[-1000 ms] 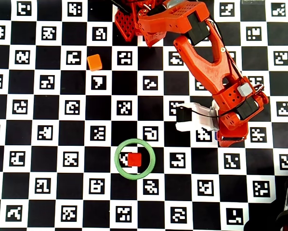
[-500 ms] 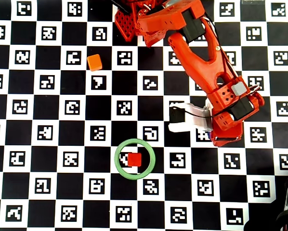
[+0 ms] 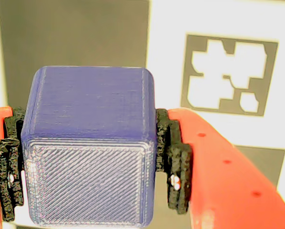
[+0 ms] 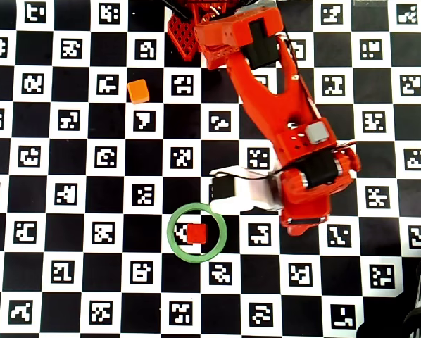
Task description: Grab the red cube then put it in the green circle then put the blue cube on top and finally the orange cube on top
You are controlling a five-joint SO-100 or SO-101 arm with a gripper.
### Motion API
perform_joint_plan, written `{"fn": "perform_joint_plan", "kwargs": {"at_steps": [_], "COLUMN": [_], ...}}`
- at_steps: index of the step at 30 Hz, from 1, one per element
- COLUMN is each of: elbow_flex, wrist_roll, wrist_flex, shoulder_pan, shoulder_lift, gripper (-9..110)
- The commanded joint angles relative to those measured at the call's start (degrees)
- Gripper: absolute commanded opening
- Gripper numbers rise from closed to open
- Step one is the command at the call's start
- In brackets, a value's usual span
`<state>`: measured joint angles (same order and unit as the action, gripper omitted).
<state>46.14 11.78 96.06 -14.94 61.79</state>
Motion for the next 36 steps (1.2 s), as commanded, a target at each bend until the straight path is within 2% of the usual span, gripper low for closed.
{"fn": "perform_joint_plan", "kwargs": {"at_steps": [1,17,36], "elbow_flex": [-7.1,-6.6,7.9], "wrist_roll": [-3.7,-15.9,-16.3], "wrist_flex": [2.7,2.4,-10.2], "shoulder_pan": [3.9,17.9,20.8], "shoulder_lift": [8.7,8.2,7.6], "gripper": [7,6,6]}}
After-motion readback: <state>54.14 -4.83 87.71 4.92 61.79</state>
